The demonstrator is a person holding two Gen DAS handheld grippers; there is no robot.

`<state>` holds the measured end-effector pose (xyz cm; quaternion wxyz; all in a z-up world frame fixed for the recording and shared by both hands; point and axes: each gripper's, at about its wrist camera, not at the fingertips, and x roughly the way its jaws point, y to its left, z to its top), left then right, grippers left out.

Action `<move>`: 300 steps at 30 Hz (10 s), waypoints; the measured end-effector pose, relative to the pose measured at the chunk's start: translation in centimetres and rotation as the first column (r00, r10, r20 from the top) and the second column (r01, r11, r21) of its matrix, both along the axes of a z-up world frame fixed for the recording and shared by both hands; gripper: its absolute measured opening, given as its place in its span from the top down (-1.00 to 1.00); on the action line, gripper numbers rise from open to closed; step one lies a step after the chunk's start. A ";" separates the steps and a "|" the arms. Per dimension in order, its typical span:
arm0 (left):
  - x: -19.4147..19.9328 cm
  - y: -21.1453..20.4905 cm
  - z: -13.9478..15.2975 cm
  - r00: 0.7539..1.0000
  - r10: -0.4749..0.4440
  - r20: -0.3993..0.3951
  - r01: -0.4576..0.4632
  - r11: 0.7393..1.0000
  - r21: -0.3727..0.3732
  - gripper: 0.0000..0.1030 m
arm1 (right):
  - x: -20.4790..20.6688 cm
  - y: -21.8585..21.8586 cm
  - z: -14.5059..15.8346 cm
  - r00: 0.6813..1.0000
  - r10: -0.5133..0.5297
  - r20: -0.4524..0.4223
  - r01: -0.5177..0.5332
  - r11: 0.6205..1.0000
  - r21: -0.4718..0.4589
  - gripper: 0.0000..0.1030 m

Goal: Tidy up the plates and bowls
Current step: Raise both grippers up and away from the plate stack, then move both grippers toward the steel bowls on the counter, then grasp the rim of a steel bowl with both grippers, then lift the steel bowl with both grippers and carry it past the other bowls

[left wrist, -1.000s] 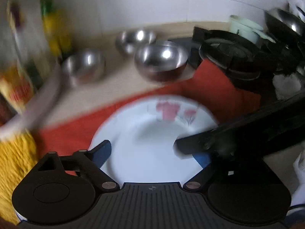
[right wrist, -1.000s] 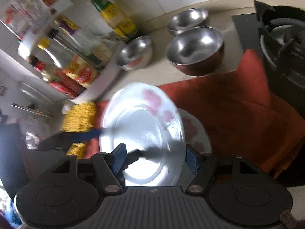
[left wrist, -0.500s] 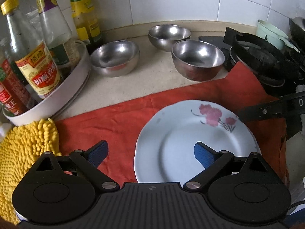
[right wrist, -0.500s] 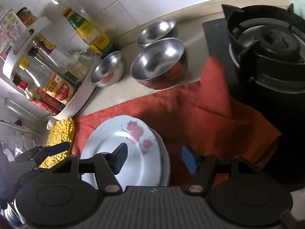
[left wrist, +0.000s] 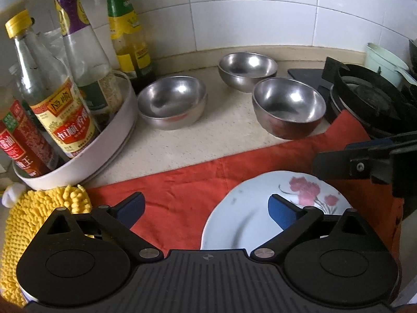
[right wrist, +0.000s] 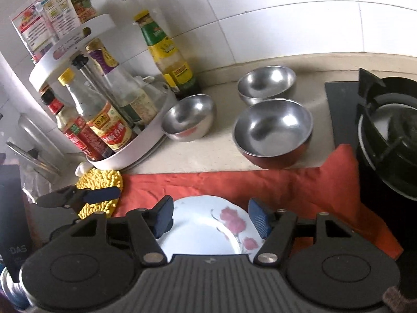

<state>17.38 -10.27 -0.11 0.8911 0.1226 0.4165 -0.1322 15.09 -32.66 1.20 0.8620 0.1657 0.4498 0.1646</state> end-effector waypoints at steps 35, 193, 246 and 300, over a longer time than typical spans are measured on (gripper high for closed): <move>-0.7 0.6 -0.9 0.991 0.132 -0.014 -0.132 0.991 0.031 -0.98 | 0.6 1.4 -0.5 0.995 0.098 -0.021 -0.099 0.995 -0.026 -0.18; 14.8 -7.3 -2.4 0.940 -0.154 -0.305 0.126 0.986 -0.112 -0.37 | 13.0 -5.1 -5.9 0.956 -0.041 -0.290 0.052 0.998 0.028 0.26; 18.9 2.0 -3.1 0.848 0.428 -0.313 -0.500 0.843 -0.199 -0.20 | 27.1 9.3 -6.8 0.846 0.510 -0.154 -0.532 0.828 -0.180 0.14; 15.0 -0.2 2.4 0.956 0.262 -0.132 -0.288 0.924 -0.250 -0.02 | 21.2 5.0 -0.2 0.903 0.399 -0.159 -0.409 0.911 -0.041 0.23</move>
